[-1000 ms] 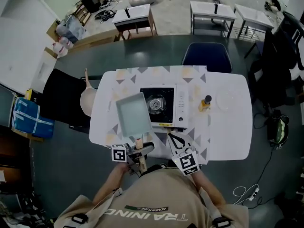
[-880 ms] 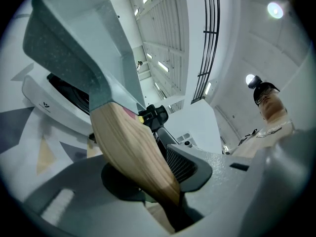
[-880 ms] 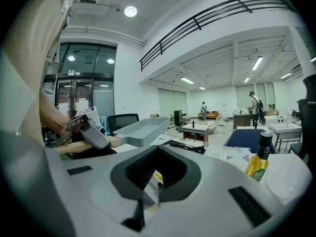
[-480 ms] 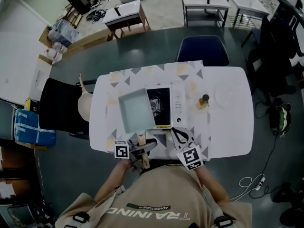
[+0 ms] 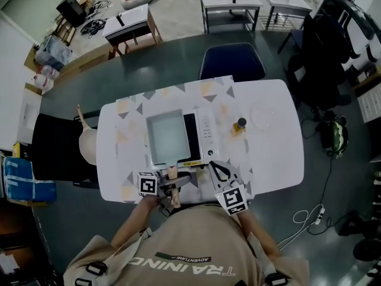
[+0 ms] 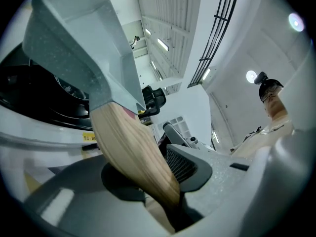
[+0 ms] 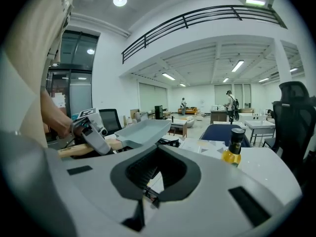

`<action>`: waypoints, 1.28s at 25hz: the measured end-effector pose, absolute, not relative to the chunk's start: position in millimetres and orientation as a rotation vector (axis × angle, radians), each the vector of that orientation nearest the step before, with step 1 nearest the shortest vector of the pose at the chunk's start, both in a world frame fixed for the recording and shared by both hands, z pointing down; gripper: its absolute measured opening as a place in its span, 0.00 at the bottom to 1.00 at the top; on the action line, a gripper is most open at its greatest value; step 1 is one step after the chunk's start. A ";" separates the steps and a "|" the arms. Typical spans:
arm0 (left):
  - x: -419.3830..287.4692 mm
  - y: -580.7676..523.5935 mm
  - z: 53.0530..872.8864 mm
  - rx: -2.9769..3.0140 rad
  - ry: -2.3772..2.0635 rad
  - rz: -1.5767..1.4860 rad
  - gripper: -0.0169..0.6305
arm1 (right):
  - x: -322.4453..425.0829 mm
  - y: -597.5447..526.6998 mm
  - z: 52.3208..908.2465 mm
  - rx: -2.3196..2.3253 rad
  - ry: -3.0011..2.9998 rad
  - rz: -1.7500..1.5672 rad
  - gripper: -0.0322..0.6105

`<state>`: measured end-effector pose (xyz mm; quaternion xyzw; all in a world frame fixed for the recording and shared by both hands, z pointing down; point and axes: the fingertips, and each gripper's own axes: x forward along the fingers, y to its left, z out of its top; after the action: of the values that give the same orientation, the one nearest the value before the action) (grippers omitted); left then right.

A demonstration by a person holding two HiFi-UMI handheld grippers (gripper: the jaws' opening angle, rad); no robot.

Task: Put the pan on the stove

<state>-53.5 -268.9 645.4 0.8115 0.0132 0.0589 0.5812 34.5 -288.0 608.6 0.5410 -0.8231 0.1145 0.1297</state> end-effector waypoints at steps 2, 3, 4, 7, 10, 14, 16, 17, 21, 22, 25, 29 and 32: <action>-53.7 -270.4 652.5 1.893 0.051 0.155 0.22 | 34.8 -286.9 611.7 1.585 -2.383 0.351 0.05; -52.8 -271.5 654.1 1.887 0.055 0.160 0.22 | 35.1 -286.3 613.8 1.590 -2.380 0.361 0.05; -51.1 -273.1 655.3 1.879 0.056 0.162 0.22 | 35.8 -285.9 615.5 1.592 -2.377 0.369 0.05; -46.3 -277.9 661.5 1.861 0.056 0.156 0.22 | 38.5 -286.1 617.4 1.588 -2.372 0.381 0.05; -47.2 -281.1 669.1 1.846 0.055 0.146 0.22 | 38.6 -288.1 616.8 1.578 -2.363 0.398 0.05; -48.7 -279.2 678.9 1.841 0.056 0.167 0.22 | 37.5 -293.3 617.7 1.571 -2.372 0.380 0.05; -49.7 -276.9 684.0 1.843 0.050 0.204 0.22 | 35.6 -295.2 613.0 1.549 -2.370 0.387 0.05; -49.7 -276.5 685.1 1.843 0.047 0.216 0.22 | 34.6 -295.8 611.6 1.543 -2.370 0.387 0.05; -46.9 -277.6 682.9 1.826 0.046 0.212 0.22 | 31.5 -295.6 610.0 1.534 -2.377 0.379 0.05; -47.0 -277.3 684.0 1.828 0.050 0.212 0.22 | 30.7 -294.6 608.7 1.532 -2.379 0.380 0.05; -48.5 -277.7 688.8 1.837 0.050 0.215 0.22 | 27.8 -291.7 606.3 1.522 -2.386 0.351 0.05; -44.1 -279.8 680.6 1.846 0.045 0.218 0.22 | 25.7 -288.8 597.4 1.523 -2.392 0.331 0.05; -42.6 -277.8 679.9 1.829 0.058 0.198 0.22 | 28.1 -287.2 590.8 1.555 -2.406 0.324 0.05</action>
<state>-42.6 -277.8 679.9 0.7906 0.0252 0.0856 0.6058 28.1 -287.2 590.8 0.5349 -0.8276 0.1114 0.1286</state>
